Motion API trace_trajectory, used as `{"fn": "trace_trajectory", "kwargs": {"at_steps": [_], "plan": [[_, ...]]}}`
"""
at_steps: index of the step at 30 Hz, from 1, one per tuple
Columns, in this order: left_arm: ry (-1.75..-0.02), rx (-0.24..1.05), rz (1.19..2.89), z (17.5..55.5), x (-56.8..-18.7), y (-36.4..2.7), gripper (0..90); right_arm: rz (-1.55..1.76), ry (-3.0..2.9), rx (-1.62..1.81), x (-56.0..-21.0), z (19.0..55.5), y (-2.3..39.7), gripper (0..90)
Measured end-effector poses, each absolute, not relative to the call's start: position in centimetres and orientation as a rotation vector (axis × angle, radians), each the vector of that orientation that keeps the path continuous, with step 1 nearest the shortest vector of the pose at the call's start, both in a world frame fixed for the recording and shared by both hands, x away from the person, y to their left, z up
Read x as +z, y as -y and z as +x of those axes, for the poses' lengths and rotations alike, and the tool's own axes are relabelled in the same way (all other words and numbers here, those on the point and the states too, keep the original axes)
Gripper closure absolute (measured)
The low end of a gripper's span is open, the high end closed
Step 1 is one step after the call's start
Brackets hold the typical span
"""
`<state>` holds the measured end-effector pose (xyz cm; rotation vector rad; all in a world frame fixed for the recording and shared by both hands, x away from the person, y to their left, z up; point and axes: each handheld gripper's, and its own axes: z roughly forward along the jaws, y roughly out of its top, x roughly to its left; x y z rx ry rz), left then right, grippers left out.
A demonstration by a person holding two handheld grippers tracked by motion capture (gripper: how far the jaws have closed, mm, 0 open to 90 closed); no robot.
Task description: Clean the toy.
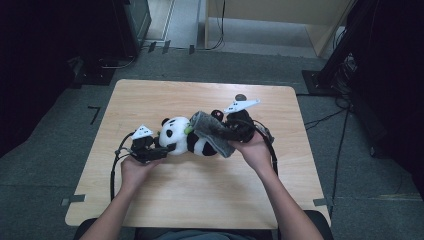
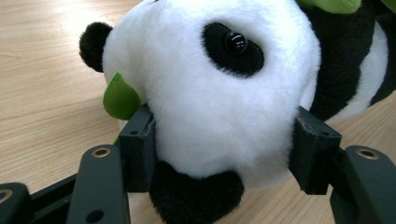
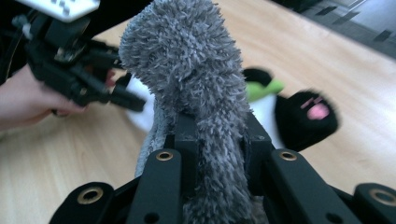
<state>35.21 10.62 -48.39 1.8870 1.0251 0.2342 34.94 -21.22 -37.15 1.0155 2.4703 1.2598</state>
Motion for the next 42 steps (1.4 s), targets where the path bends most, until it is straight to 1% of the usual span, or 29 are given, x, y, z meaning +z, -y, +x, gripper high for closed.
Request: {"fn": "trace_trajectory", "kwargs": {"at_steps": [5, 19, 28, 31, 37, 42], "plan": [[-1.022, 0.237, 1.907, 35.1, -48.4, -10.5, 36.9, 1.031, -2.494, 1.211, -39.1, 34.4, 21.0, 73.7], [-1.024, 0.231, 1.915, 35.1, -48.4, -10.6, 36.9, 1.145, -2.427, 1.232, -41.3, 34.0, 24.3, 73.6], [-1.026, 0.226, 1.910, 35.2, -48.4, -10.6, 37.0, 1.249, -2.443, 1.156, -44.7, 34.1, 25.6, 74.1], [-1.024, 0.225, 1.907, 35.2, -48.5, -10.6, 36.9, 1.276, -2.447, 1.140, -45.3, 34.2, 25.9, 74.1], [-1.018, 0.236, 1.914, 35.1, -48.4, -10.6, 36.9, 1.282, -2.421, 1.182, -44.2, 34.0, 26.5, 74.4], [-1.014, 0.239, 1.914, 35.1, -48.4, -10.6, 36.8, 1.261, -2.389, 1.247, -42.2, 34.1, 26.7, 74.6]]}}
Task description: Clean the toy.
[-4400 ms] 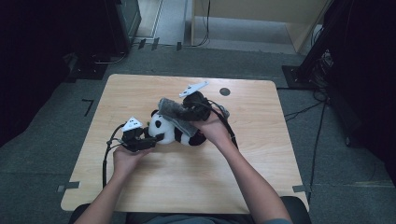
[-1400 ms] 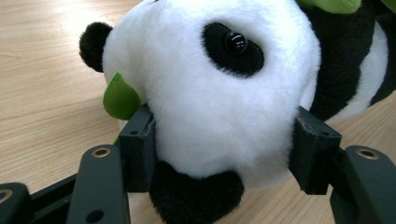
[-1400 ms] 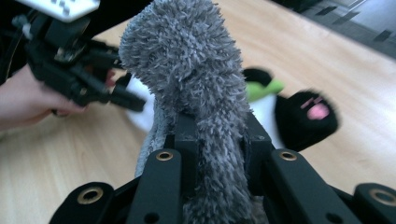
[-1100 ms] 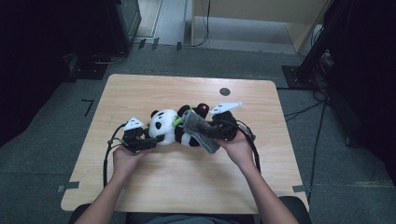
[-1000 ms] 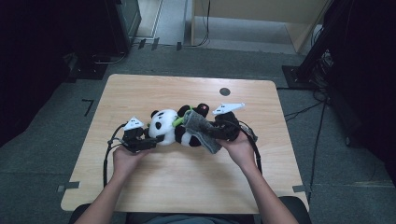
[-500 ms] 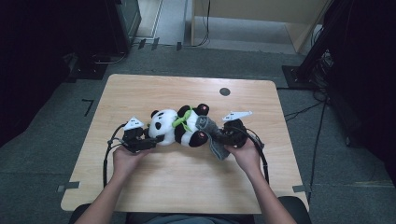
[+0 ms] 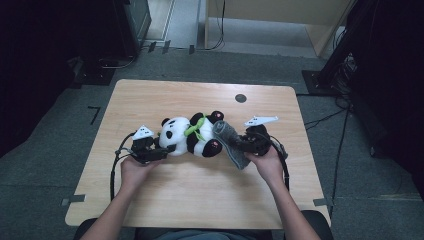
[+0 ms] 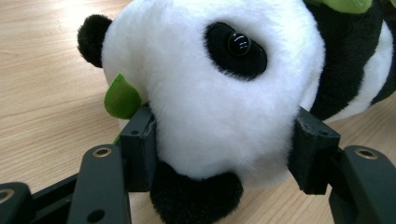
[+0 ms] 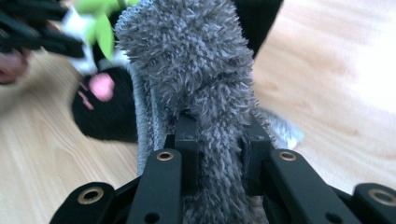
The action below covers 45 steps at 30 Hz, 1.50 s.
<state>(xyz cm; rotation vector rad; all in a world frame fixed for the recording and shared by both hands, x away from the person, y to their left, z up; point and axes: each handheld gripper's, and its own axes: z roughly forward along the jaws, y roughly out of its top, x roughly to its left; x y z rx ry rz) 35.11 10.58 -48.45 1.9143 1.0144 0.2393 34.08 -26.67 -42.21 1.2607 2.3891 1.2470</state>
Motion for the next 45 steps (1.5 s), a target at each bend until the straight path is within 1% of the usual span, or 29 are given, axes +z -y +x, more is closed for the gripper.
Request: {"fn": "trace_trajectory", "kwargs": {"at_steps": [3, 8, 14, 18, 22, 34, 39, 45], "plan": [[-1.016, 0.240, 1.912, 35.1, -48.5, -10.6, 36.8, 1.232, -2.381, 1.281, -40.8, 34.2, 26.3, 74.6], [-1.014, 0.240, 1.911, 35.1, -48.5, -10.6, 36.8, 1.137, -2.388, 1.336, -38.3, 34.4, 24.5, 74.6], [-1.011, 0.242, 1.914, 35.1, -48.5, -10.6, 36.8, 1.027, -2.456, 1.360, -37.2, 34.2, 21.3, 74.4], [-1.015, 0.223, 1.906, 35.2, -48.5, -10.7, 36.7, 0.985, -2.519, 1.281, -38.1, 34.3, 19.5, 74.3], [-1.009, 0.229, 1.912, 35.1, -48.5, -10.6, 36.7, 0.999, -2.545, 1.225, -39.4, 34.6, 19.3, 74.1], [-1.008, 0.228, 1.915, 35.1, -48.5, -10.6, 36.8, 1.113, -2.467, 1.213, -40.7, 35.6, 22.4, 74.1], [-1.007, 0.229, 1.918, 35.1, -48.5, -10.6, 36.8, 1.141, -2.450, 1.147, -41.8, 35.4, 23.2, 74.1], [-1.005, 0.230, 1.923, 35.1, -48.5, -10.6, 36.7, 1.206, -2.443, 1.183, -43.3, 35.4, 24.4, 74.2]]}}
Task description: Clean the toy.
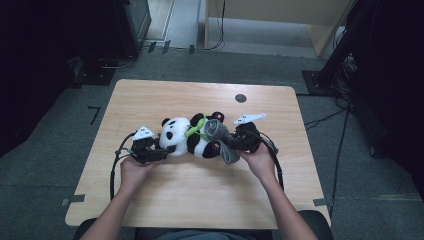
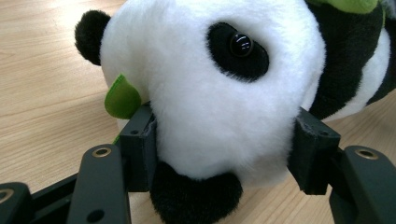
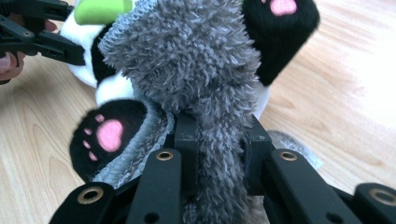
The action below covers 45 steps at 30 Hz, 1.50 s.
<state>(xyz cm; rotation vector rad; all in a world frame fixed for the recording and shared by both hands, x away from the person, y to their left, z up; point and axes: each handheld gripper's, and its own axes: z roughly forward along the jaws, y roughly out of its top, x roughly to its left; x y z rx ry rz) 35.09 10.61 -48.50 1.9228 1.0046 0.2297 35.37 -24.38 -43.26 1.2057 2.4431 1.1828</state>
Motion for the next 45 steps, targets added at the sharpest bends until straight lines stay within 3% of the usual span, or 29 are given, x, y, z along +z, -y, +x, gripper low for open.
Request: {"fn": "trace_trajectory", "kwargs": {"at_steps": [22, 36, 45], "plan": [[-1.011, 0.220, 1.913, 35.2, -48.5, -10.7, 36.7, 1.311, -2.462, 1.141, -46.7, 34.7, 26.1, 74.2], [-1.010, 0.226, 1.916, 35.1, -48.5, -10.7, 36.6, 1.195, -2.410, 1.279, -40.9, 32.4, 26.2, 75.1], [-1.010, 0.227, 1.916, 35.1, -48.5, -10.7, 36.5, 0.999, -2.509, 1.350, -38.2, 30.8, 22.6, 75.1]]}}
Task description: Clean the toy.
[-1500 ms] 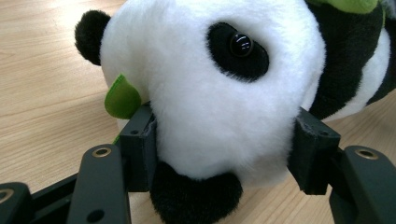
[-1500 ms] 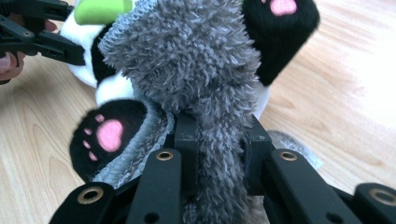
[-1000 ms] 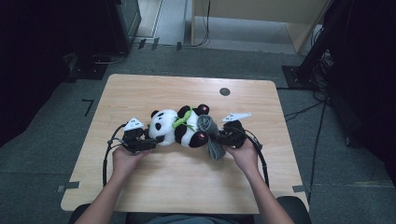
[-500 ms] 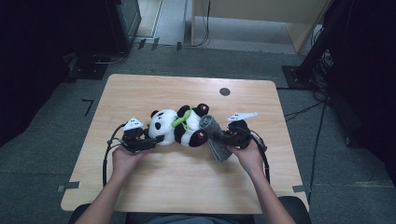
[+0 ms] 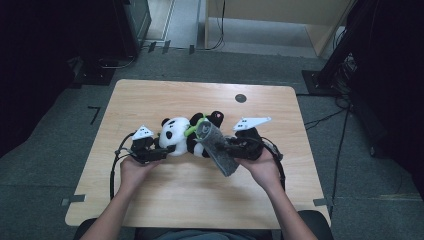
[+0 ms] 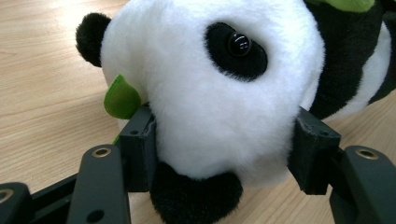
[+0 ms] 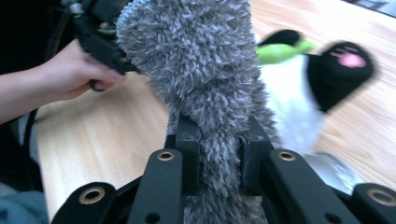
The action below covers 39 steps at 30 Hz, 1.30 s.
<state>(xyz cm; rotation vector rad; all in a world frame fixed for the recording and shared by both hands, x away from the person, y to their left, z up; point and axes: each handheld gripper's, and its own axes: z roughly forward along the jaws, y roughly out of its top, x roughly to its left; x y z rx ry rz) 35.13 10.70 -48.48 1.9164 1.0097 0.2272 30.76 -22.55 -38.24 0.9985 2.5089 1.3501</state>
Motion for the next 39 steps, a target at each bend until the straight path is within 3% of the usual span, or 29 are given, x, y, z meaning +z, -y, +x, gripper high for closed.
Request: {"fn": "trace_trajectory", "kwargs": {"at_steps": [20, 28, 39], "plan": [[-1.010, 0.227, 1.918, 35.1, -48.4, -10.7, 36.6, 0.808, -2.834, 1.146, -43.3, 30.4, 14.4, 75.3], [-1.009, 0.227, 1.924, 35.0, -48.3, -10.6, 36.6, 0.813, -2.840, 1.141, -45.1, 31.8, 12.1, 75.3], [-1.011, 0.225, 1.921, 35.0, -48.3, -10.6, 36.9, 0.916, -2.699, 1.122, -45.4, 33.2, 11.9, 75.3]]}}
